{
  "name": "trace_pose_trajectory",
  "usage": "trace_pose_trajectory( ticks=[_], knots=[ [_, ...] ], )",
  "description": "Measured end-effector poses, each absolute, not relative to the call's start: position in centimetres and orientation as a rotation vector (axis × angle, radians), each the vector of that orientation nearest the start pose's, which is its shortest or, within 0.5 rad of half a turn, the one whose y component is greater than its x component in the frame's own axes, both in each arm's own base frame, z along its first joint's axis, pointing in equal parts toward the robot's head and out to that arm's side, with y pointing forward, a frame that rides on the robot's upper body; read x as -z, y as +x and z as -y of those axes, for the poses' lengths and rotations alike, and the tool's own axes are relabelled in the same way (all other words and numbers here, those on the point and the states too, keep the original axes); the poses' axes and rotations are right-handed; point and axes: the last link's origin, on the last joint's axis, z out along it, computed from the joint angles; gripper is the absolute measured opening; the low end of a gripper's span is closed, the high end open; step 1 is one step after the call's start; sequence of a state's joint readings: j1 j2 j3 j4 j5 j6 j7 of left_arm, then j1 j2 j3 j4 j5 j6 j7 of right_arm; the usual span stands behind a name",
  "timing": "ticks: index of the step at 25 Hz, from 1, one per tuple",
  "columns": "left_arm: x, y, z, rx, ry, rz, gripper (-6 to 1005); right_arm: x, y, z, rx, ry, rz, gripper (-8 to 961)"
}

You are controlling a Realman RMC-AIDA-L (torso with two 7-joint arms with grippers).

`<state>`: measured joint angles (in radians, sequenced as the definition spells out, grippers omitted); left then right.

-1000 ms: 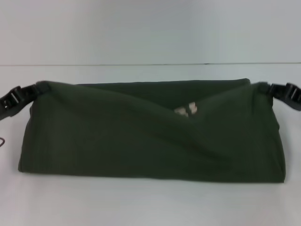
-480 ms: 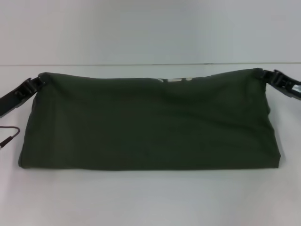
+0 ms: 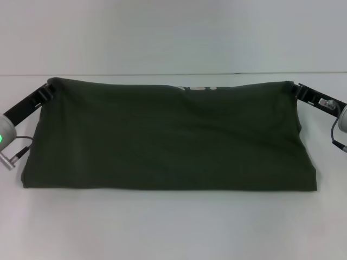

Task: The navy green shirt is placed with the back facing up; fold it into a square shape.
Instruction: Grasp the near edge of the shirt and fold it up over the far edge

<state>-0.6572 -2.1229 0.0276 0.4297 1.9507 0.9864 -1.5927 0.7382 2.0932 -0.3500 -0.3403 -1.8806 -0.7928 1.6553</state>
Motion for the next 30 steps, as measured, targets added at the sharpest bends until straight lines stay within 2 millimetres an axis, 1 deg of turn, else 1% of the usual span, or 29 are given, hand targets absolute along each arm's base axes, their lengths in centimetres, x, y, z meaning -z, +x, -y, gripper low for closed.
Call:
trace_pose_trajectory(
  ticks=[5,7,16,21,26,30],
  knots=[
    [-1.5,-31.9,-40.1,0.950,-1.641,1.331,106,1.0,29.2,-42.8,-0.769,-1.793,-1.347,111],
    [-1.5,-31.9,-40.2,0.944,-1.639,1.328,107,1.1,29.2,-42.9,-0.764,-1.791,-1.346,115],
    [-0.9,-31.8,-40.3,0.944,-1.613,1.308,113,1.7,29.2,-43.2,-0.707,-1.793,-1.316,133],
    [-0.6,-31.6,-40.3,0.948,-1.607,1.290,116,1.9,29.0,-43.4,-0.704,-1.785,-1.287,143],
    [0.0,-32.1,-40.5,0.946,-1.482,1.332,119,2.3,28.5,-43.5,-0.702,-1.801,-1.234,153],
    [0.4,-32.1,-40.5,0.948,-1.462,1.327,121,2.5,28.3,-43.6,-0.696,-1.812,-1.220,234]
  ],
)
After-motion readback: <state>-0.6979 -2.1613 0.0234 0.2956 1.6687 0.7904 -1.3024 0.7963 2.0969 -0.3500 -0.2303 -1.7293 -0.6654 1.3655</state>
